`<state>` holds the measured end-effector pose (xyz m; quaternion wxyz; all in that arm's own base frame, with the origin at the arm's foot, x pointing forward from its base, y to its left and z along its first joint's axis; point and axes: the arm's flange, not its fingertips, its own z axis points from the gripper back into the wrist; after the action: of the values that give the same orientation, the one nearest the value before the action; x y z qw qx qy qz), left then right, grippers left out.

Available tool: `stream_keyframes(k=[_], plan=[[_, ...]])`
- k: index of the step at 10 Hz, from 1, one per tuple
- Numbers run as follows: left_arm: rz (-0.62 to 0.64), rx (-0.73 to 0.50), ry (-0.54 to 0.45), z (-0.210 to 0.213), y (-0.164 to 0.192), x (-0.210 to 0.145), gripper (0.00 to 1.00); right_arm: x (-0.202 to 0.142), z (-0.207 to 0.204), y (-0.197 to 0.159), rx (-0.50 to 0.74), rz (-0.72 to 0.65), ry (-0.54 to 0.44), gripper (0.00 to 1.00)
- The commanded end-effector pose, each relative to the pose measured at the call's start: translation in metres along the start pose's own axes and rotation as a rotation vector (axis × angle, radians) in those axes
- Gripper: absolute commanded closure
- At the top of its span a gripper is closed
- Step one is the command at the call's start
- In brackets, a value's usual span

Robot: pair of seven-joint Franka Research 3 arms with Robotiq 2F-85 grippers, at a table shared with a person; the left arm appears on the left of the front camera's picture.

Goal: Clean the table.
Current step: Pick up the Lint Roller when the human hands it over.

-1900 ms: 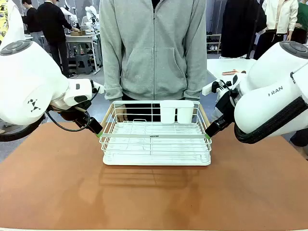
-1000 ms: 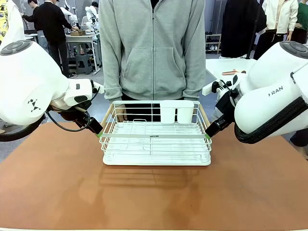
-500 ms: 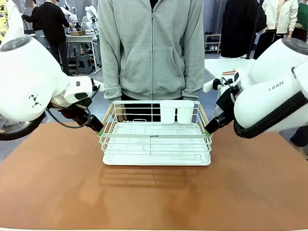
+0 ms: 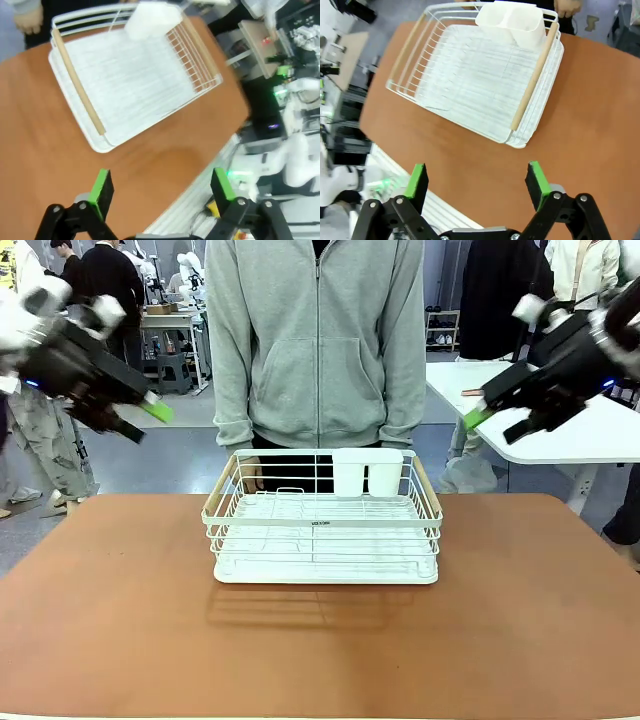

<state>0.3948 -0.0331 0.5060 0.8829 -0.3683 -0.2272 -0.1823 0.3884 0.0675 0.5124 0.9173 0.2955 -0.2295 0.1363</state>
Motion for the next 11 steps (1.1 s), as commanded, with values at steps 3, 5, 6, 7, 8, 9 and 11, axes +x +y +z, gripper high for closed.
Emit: stream_keyframes(k=[3,5,6,7,8,9,11], plan=[[0.207,-0.200,-0.209,0.092,0.068,-0.038,0.00,-0.019,0.083,-0.081,0.291,-0.308,-0.068,0.00],[0.342,-0.217,-0.295,0.144,0.101,-0.067,0.00,-0.043,0.131,-0.131,0.354,-0.428,-0.150,0.00],[0.374,-0.247,-0.283,0.165,0.116,-0.079,0.00,-0.054,0.148,-0.152,0.367,-0.469,-0.173,0.00],[0.417,-0.226,-0.310,0.181,0.132,-0.089,0.00,-0.062,0.161,-0.171,0.385,-0.501,-0.202,0.00],[0.445,-0.210,-0.334,0.193,0.145,-0.095,0.00,-0.068,0.169,-0.188,0.389,-0.535,-0.225,0.00],[0.484,-0.204,-0.362,0.199,0.156,-0.098,0.00,-0.074,0.175,-0.204,0.393,-0.566,-0.241,0.00],[0.519,-0.194,-0.389,0.205,0.169,-0.104,0.00,-0.086,0.183,-0.226,0.407,-0.621,-0.296,0.00]])
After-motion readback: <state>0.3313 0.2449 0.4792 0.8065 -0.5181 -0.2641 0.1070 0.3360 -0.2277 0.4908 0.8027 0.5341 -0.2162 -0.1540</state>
